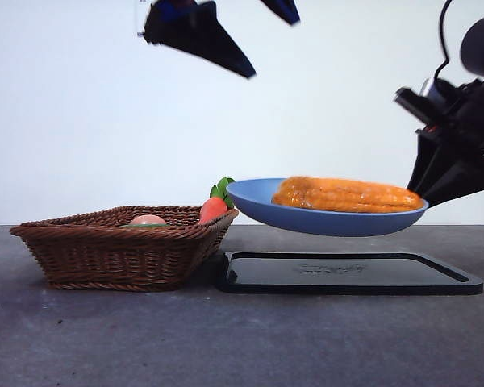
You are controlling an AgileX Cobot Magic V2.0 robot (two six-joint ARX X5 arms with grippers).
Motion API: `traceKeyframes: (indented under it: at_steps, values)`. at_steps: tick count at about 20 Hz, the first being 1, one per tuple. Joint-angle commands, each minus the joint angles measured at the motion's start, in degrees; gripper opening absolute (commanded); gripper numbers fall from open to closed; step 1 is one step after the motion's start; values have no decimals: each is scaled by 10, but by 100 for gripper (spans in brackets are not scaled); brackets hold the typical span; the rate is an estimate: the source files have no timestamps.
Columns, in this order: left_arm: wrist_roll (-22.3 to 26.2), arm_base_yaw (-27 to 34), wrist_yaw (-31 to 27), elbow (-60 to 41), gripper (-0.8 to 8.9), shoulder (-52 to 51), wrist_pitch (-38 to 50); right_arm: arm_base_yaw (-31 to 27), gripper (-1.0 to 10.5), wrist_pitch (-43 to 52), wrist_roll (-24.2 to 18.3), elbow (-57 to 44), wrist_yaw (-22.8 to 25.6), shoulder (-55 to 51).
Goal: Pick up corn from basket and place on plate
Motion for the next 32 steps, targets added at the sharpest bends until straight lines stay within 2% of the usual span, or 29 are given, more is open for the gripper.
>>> traceKeyframes:
  at_steps: [1, 7, 17, 19, 22, 25, 27, 30, 32]
  values:
    - [-2, -3, 1, 13, 326, -10, -8, -4, 1, -5, -5, 52, -2, 50]
    - [-12, -3, 1, 13, 326, -49, -11, -15, 1, -31, -6, 162, 17, 170]
    - [-16, -3, 1, 13, 326, -53, -9, -16, 2, -42, -21, 172, 32, 217]
    - [-16, -3, 1, 13, 326, -53, -9, -14, 49, -46, -21, 172, 31, 217]
    - [-14, -3, 1, 13, 326, -53, -8, -12, 192, -64, -37, 172, 27, 217]
    - [-14, -1, 0, 13, 326, -53, -9, -14, 205, -80, -49, 172, 34, 197]
    - [-14, 2, 0, 13, 326, -53, -9, -19, 205, -86, -51, 172, 63, 160]
    - [-14, 2, 0, 13, 326, -53, -8, -21, 205, -110, -63, 172, 107, 84]
    - [-11, 5, -3, 13, 326, -53, -7, -20, 205, -140, -76, 172, 105, 23]
